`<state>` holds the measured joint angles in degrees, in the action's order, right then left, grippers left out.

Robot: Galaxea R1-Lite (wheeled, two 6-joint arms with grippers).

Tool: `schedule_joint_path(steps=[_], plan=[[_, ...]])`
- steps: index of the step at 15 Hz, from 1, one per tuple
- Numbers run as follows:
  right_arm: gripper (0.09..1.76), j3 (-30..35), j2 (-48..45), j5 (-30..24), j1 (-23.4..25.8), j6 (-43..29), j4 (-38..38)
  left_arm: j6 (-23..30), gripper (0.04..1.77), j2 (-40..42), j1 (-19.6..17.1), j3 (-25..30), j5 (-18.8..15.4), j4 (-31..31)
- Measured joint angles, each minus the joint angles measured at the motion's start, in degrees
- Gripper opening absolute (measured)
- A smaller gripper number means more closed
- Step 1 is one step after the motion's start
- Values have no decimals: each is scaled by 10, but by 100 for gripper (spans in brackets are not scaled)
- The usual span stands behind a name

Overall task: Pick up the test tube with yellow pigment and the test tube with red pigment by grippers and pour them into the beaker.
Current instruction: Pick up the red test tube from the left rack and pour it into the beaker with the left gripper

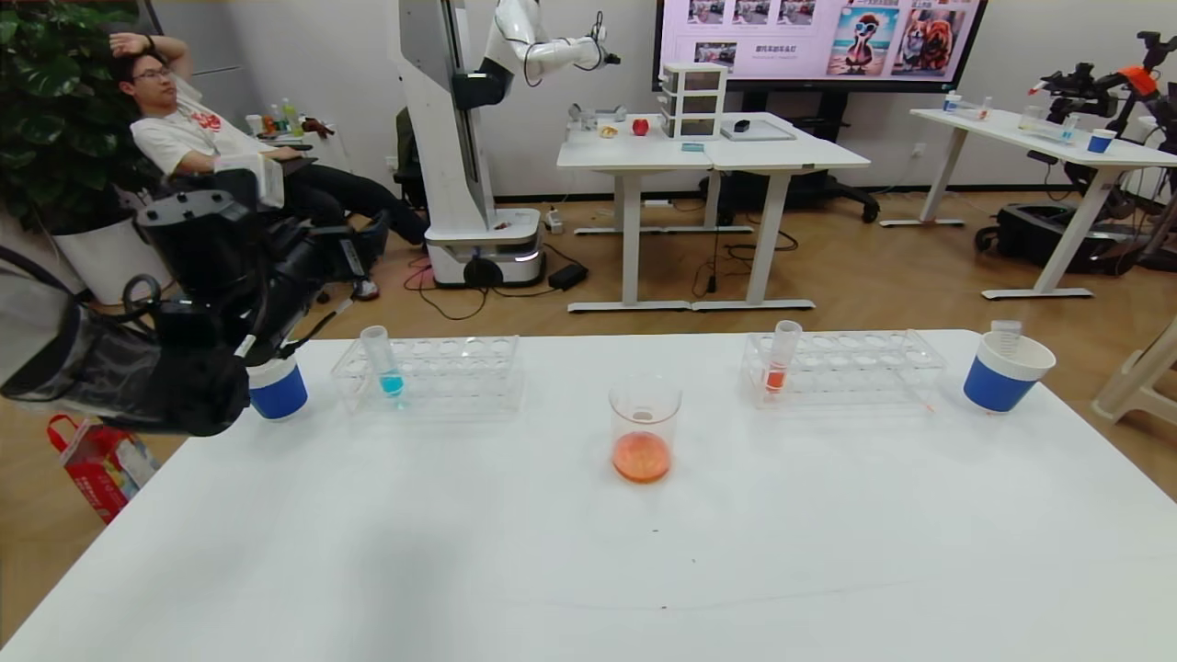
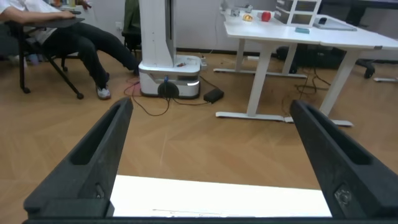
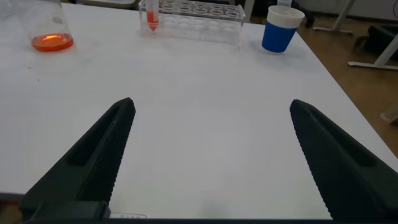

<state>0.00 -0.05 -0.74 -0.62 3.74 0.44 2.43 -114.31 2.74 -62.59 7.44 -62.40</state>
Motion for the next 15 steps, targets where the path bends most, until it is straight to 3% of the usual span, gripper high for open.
schedule_joint_path(steps=[3, 6, 12, 15], plan=[[174, 0, 0, 0, 0, 0, 0, -6, 175, 46, 19, 2, 4, 12], [174, 0, 0, 0, 0, 0, 0, -24, 175, 127, 22, 3, 4, 67], [174, 0, 0, 0, 0, 0, 0, -88, 175, 389, 22, 56, 4, 240], [174, 0, 0, 0, 0, 0, 0, -108, 175, 554, 20, 101, 5, 388]])
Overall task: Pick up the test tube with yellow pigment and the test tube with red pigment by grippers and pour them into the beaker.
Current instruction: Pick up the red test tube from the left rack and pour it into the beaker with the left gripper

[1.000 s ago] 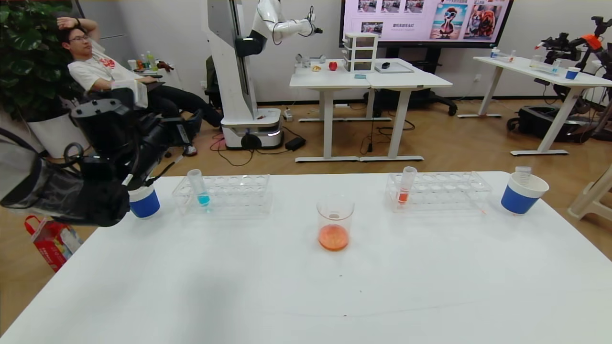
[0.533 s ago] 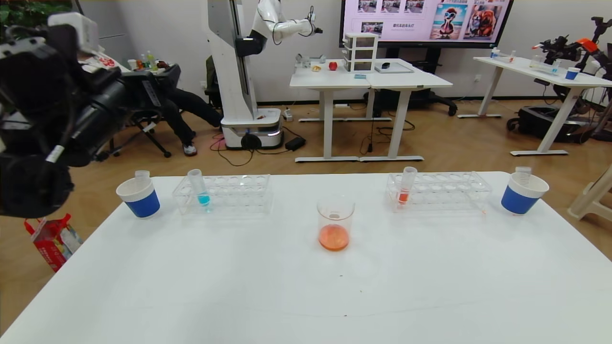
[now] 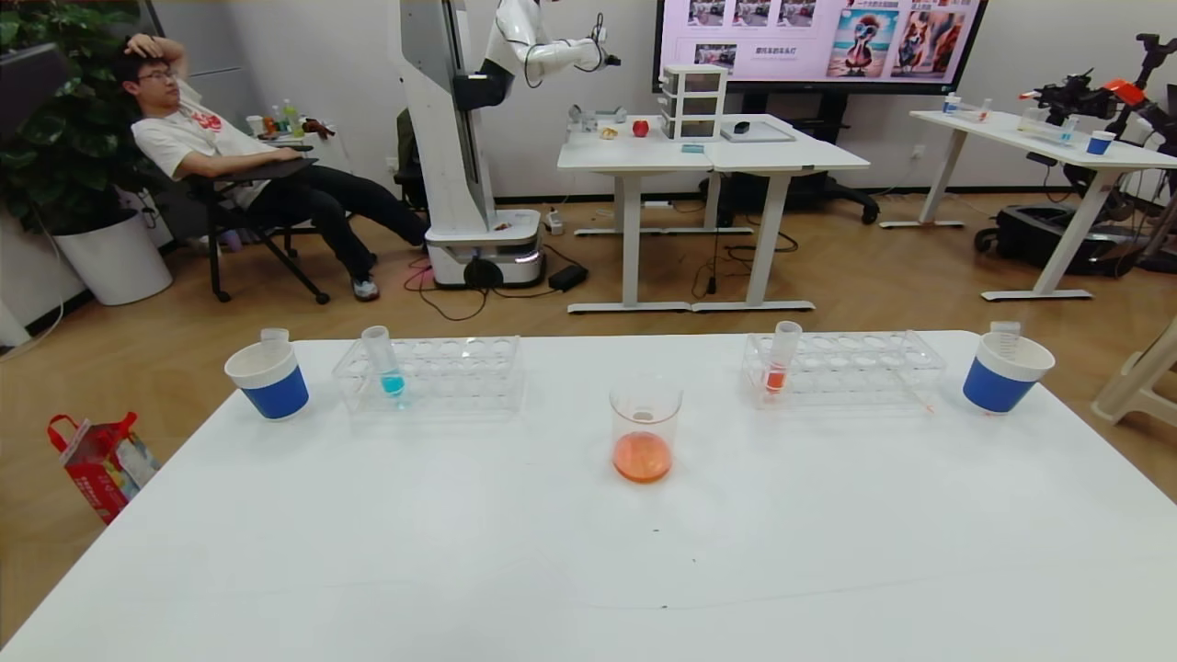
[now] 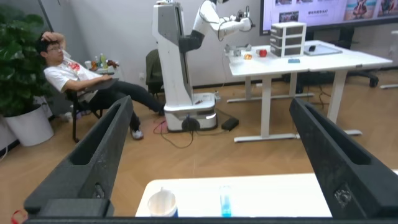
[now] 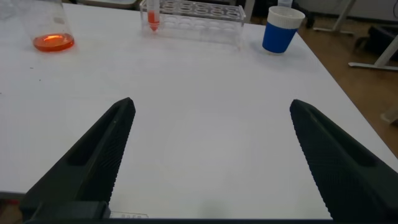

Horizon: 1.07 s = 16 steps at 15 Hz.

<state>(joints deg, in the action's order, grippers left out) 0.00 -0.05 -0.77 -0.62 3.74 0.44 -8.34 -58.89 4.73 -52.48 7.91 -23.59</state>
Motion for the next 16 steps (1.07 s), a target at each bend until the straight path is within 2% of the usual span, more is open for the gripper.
schedule_joint_path(steps=[3, 6, 10, 12, 14, 16], plan=[[174, 0, 0, 0, 0, 0, 0, -7, 175, 167, -5, 24, 1, 173], [174, 0, 0, 0, 0, 0, 0, -3, 175, 304, -26, 48, 1, 270], [174, 0, 0, 0, 0, 0, 0, 3, 175, 440, -40, 117, -3, 286], [174, 0, 0, 0, 0, 0, 0, 2, 175, 499, -42, 167, -13, 272], [174, 0, 0, 0, 0, 0, 0, 2, 175, 543, -43, 232, -43, 221], [174, 0, 0, 0, 0, 0, 0, 5, 175, 570, -44, 310, -55, 149]])
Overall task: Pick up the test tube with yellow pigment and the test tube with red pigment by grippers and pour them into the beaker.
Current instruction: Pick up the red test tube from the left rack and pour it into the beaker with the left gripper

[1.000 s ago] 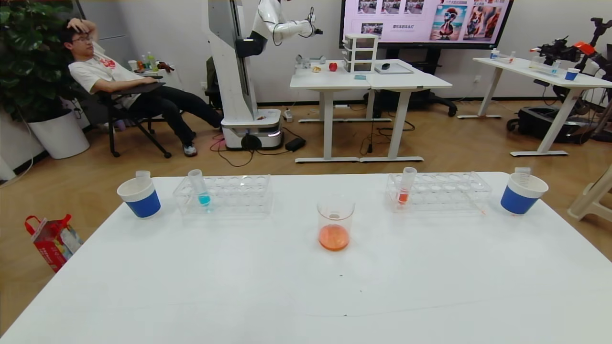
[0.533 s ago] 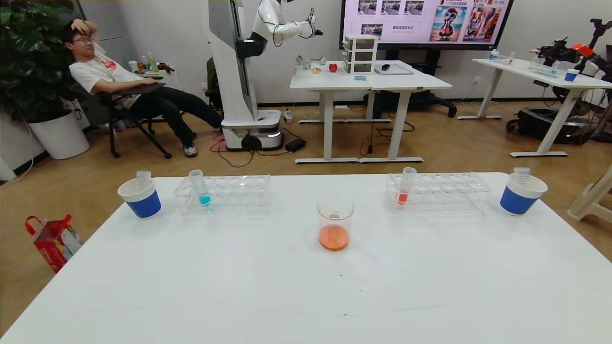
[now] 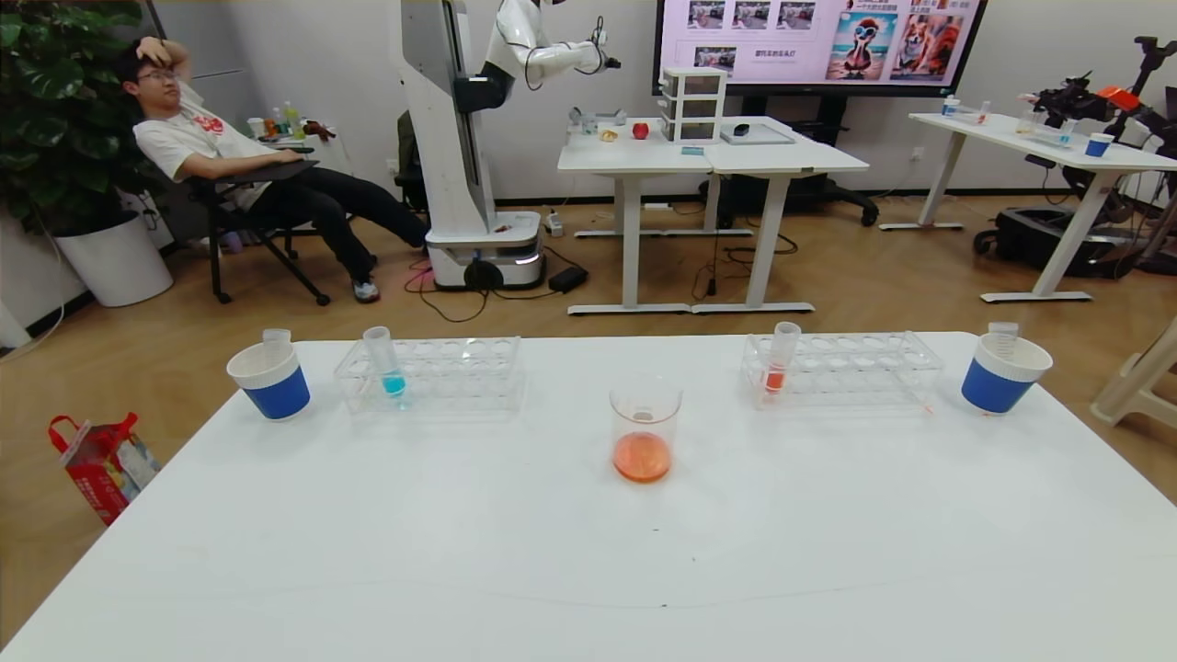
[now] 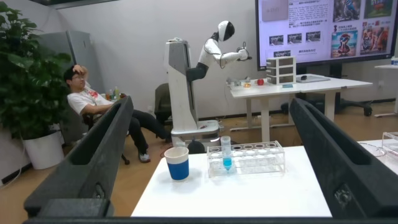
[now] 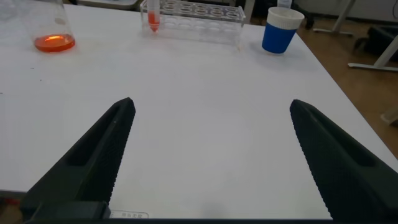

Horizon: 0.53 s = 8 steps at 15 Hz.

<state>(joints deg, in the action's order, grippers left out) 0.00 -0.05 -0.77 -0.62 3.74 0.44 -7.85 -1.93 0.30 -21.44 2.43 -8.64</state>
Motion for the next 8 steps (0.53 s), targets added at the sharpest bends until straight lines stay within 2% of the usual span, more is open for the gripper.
schedule_joint_path(steps=[2, 4, 7, 8], plan=[[174, 0, 0, 0, 0, 0, 0, 4, 175, 13, 0, 89, -5, -41], [174, 0, 0, 0, 0, 0, 0, 18, 175, 18, 0, 170, -19, -44], [174, 0, 0, 0, 0, 0, 0, 36, 175, 20, 0, 209, -37, 89], [174, 0, 0, 0, 0, 0, 0, 40, 175, 20, 0, 210, -38, 92]])
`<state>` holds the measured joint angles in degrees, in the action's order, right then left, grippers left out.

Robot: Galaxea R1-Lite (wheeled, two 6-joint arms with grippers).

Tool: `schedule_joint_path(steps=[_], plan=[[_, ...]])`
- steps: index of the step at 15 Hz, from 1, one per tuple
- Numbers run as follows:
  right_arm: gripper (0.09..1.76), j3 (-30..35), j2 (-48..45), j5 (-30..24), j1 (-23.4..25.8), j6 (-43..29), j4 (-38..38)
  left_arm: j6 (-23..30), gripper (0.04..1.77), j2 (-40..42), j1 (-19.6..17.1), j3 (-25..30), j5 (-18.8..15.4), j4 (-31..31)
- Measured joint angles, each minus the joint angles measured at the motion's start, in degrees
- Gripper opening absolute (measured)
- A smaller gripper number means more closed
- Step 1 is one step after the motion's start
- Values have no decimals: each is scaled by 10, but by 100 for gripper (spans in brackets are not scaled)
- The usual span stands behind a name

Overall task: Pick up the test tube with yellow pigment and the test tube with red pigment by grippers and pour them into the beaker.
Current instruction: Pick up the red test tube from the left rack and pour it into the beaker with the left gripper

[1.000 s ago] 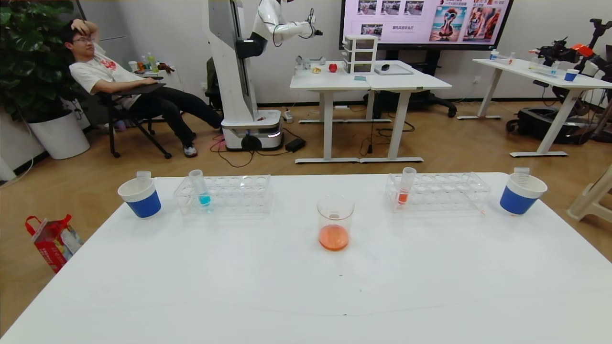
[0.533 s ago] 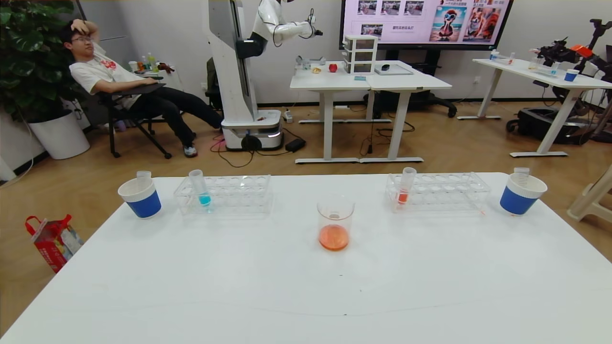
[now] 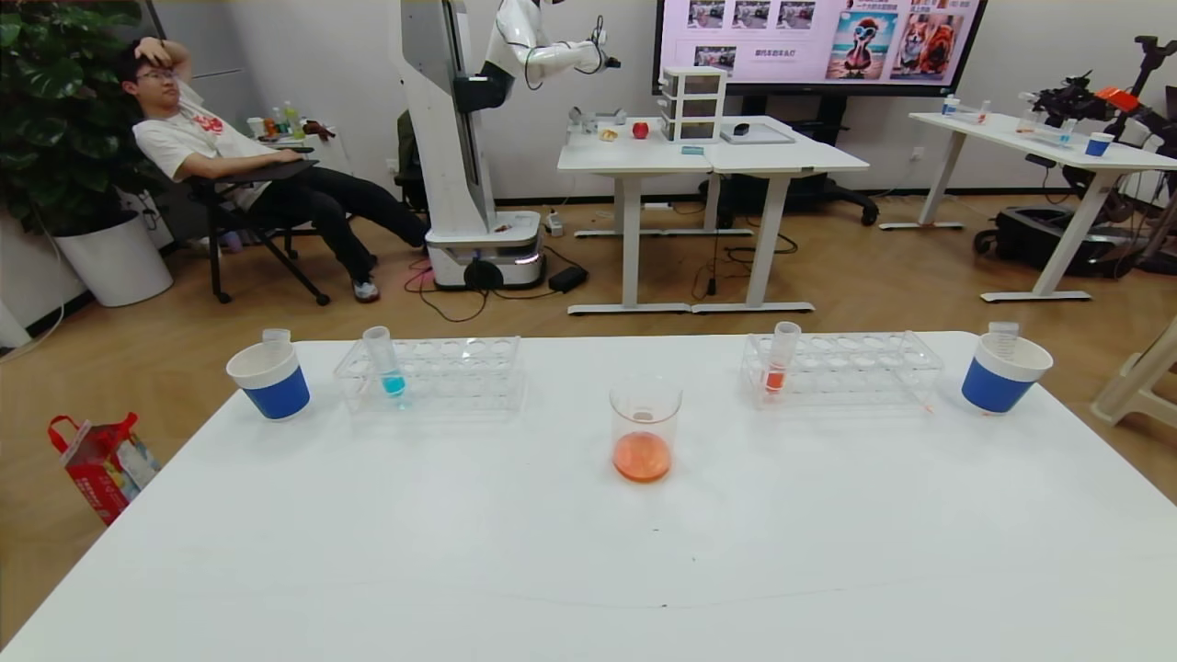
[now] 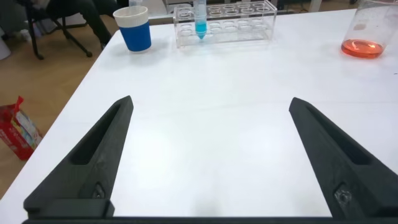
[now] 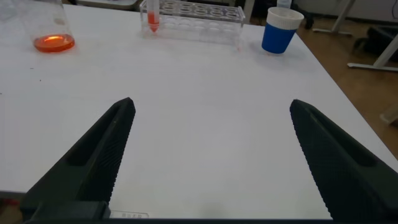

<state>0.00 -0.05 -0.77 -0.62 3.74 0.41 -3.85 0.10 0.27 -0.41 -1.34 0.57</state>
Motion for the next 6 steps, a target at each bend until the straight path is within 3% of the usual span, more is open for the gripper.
schedule_joint_path(steps=[6], plan=[[174, 0, 0, 0, 0, 0, 0, 33, 175, 0, 0, 4, 7, -4]])
